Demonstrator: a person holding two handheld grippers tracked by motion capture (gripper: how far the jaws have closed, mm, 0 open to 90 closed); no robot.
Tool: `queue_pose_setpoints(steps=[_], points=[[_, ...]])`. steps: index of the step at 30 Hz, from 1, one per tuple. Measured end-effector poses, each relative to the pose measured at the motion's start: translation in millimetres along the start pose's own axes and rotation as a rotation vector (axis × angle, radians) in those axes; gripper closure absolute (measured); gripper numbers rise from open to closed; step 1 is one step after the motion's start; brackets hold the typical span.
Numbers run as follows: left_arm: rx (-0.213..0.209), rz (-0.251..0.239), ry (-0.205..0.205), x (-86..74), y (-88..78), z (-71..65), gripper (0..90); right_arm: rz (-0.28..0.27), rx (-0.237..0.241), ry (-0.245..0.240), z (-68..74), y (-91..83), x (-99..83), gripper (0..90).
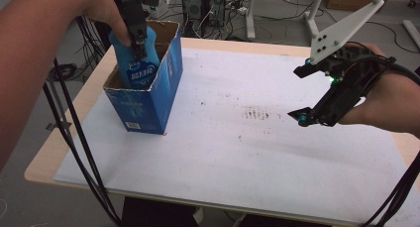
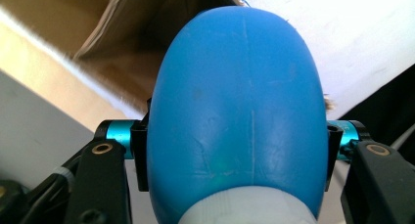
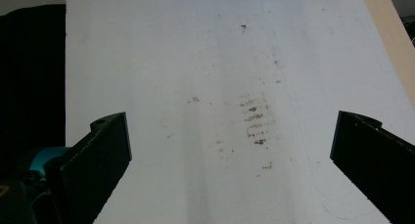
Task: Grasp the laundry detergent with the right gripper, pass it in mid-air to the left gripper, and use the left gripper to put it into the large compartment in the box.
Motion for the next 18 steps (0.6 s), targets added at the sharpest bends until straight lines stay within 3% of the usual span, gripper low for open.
queue_pose_setpoints(steps=[9, 18], points=[[-0.002, 0.002, 0.102, 1.0, 36.0, 2.2, 39.3, 0.014, -0.010, 0.004, 0.2, 0.8, -1.1, 0.6], [-0.018, -0.015, 0.134, 2.7, 64.6, 4.2, 39.2, 0.022, -0.011, 0.009, 1.6, 2.1, -2.8, 0.6]])
Point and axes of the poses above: each handheld gripper's, and its own axes: y roughly forward along the jaws, x roughly out of its top, z roughly to its left, the point moved 10 cm from there along y, roughly forward along the jaws, and after that the axes turned 2 degrees about -x, right-handed, at the moved point
